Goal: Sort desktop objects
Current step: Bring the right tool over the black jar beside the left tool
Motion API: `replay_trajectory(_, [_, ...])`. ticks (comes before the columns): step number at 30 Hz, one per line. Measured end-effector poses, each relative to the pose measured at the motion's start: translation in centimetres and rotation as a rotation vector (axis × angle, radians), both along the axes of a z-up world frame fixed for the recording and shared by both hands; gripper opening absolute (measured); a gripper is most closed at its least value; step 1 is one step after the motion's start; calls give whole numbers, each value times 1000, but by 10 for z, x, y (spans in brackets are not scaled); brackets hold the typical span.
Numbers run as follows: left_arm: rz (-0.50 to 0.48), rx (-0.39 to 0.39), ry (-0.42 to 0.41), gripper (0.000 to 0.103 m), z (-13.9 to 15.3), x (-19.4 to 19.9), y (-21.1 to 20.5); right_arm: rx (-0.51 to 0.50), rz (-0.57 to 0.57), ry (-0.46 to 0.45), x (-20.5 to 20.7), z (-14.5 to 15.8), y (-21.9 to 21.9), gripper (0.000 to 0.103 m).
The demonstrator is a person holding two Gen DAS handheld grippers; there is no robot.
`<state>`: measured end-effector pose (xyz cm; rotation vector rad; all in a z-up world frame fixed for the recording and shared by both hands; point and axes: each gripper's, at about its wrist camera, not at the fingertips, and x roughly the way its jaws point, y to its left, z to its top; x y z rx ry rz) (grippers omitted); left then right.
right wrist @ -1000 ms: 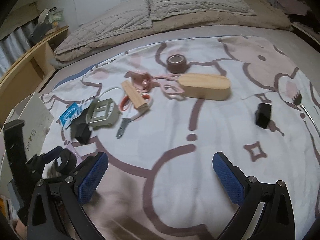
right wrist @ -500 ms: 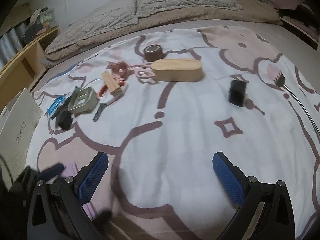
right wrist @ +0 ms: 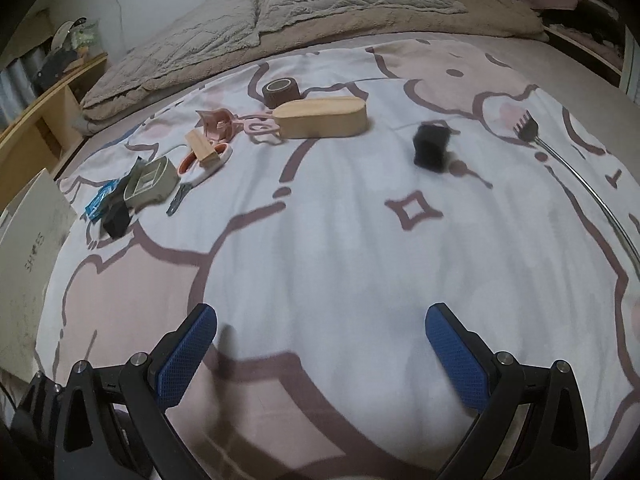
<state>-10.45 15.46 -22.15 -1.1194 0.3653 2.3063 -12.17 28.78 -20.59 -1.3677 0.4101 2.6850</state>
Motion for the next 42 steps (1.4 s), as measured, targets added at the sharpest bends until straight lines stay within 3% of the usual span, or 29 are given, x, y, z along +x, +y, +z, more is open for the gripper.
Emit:
replay_trajectory(5, [24, 25, -9, 103, 1, 3, -8, -28, -17, 39, 16, -4, 4, 103])
replay_trajectory(13, [17, 61, -33, 103, 3, 19, -22, 70, 2, -4, 21, -7, -13, 103])
replay_trajectory(22, [-14, 105, -125, 103, 10, 28, -42, -13, 42, -5, 39, 3, -12, 103])
replay_trajectory(26, [-36, 100, -122, 103, 17, 35, -47, -43, 102, -20, 48, 11, -13, 103])
replay_trajectory(30, [-60, 83, -95, 103, 26, 45, -49, -72, 115, -22, 59, 14, -15, 103])
replay_trajectory(35, [-116, 33, -102, 103, 30, 57, -54, -13, 137, -1, 71, 23, -34, 103])
replay_trajectory(39, [-209, -67, -77, 103, 32, 75, -66, -36, 219, 26, 77, 30, -54, 103])
replay_trajectory(42, [-204, -97, -69, 103, 36, 79, -85, 0, 292, 64, 85, 35, -75, 103])
